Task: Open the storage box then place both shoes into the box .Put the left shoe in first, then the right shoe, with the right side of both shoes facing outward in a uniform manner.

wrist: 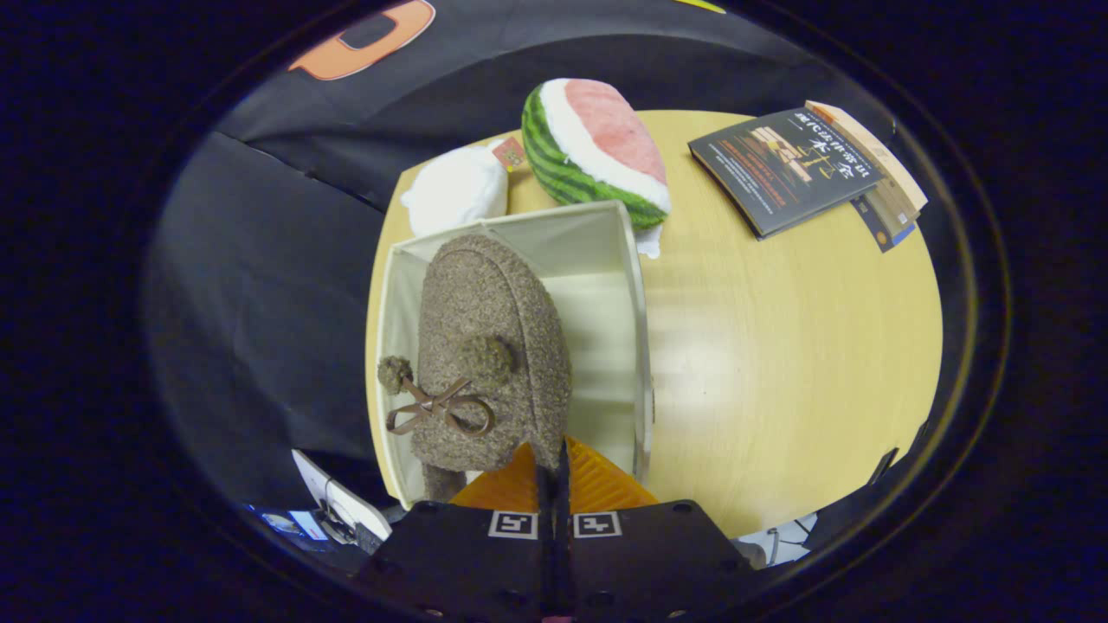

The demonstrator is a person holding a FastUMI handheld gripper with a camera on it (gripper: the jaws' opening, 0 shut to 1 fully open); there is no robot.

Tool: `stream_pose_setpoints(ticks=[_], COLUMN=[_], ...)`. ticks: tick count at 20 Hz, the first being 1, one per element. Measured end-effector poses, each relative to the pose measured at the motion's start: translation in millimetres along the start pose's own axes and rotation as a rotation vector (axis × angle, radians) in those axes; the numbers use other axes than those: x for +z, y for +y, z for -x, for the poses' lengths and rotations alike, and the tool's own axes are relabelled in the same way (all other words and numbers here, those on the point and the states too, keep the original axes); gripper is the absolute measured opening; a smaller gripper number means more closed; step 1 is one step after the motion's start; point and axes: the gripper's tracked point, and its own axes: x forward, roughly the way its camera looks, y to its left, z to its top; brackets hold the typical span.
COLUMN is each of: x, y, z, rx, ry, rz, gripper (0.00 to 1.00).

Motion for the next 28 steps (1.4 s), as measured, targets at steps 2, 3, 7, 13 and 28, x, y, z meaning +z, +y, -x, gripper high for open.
stream_pose_setpoints(ticks=[2,3,7,13,28], x=[2,2,9,11,6], y=[-11,-14,-20,-26,-3], z=[-12,-15,-21,-23,10], rx=[-0.054,-0.065,-0.124,-0.199,-0.186], ry=[-0.002,0.002,-0.031,-0.043,-0.202], rz=[-0.020,-0.034,-0.053,-0.059,0.002], gripper=[0.00,0.01,0.01,0.03,0.50])
